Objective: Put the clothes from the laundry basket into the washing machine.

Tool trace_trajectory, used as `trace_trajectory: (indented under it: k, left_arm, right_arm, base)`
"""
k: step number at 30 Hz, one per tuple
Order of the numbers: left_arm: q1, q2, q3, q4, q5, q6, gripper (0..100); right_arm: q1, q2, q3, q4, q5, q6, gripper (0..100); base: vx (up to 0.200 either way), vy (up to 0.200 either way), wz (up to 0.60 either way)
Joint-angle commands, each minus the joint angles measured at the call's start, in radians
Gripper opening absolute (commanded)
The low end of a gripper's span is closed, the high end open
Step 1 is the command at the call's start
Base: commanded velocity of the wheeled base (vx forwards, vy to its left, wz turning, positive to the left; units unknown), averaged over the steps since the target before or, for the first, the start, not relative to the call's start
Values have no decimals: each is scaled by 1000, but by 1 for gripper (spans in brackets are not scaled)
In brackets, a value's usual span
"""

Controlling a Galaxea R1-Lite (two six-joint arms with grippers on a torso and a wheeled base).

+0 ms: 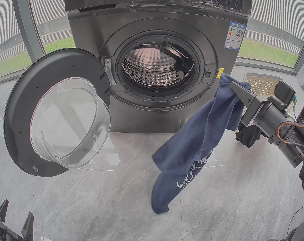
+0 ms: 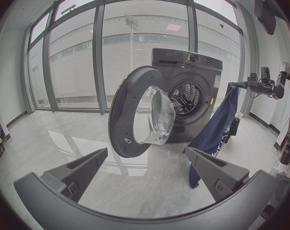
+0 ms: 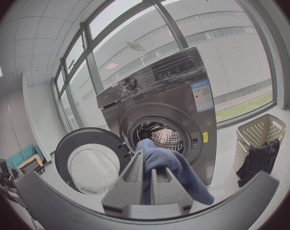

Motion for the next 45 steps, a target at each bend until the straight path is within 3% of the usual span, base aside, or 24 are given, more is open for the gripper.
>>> trace_trajectory:
  k: [1, 5, 14, 25, 28, 31, 37, 39, 40, 41, 45]
  left_arm:
    - [0, -18, 18, 0, 0, 0, 100]
    - [2, -18, 18, 0, 0, -1, 100]
    - [0, -18, 18, -2, 0, -1, 100]
    - [0, -18, 18, -2, 0, -1, 100]
    - [2, -18, 18, 0, 0, 13, 100]
    - [2, -18, 18, 0, 0, 4, 100]
    - [9, 3, 18, 0, -1, 5, 100]
    - [12, 13, 18, 0, -1, 5, 100]
    - [9, 14, 18, 0, -7, 14, 100]
    - [6, 5, 18, 0, -10, 19, 100]
    - [3, -18, 18, -2, -9, 10, 100]
  right_arm:
    - [0, 5, 2, 0, 0, 0, 0]
    - [2, 5, 5, 0, 2, 0, 0]
    - [2, 11, 9, -3, 7, 1, 0]
    - [6, 33, 10, -13, 10, 1, 0]
    - [32, 39, 12, -14, 2, 6, 0]
    - [75, 69, -21, -11, 0, 9, 0]
    - [100, 238, -197, -14, -10, 11, 0]
    - [100, 269, -226, -16, -30, 11, 0]
    - [104, 303, -263, -17, -69, 11, 0]
    - [104, 313, -274, -19, -78, 11, 0]
    - [104, 352, -289, -36, -82, 17, 0]
  base:
    - [0, 0, 0]
    - [0, 0, 0]
    - [0, -200, 0]
    - [0, 0, 0]
    - [0, 0, 0]
    - [0, 0, 0]
    - [0, 0, 0]
    - [0, 0, 0]
    - [0, 0, 0]
    - [0, 0, 0]
    - [0, 0, 0]
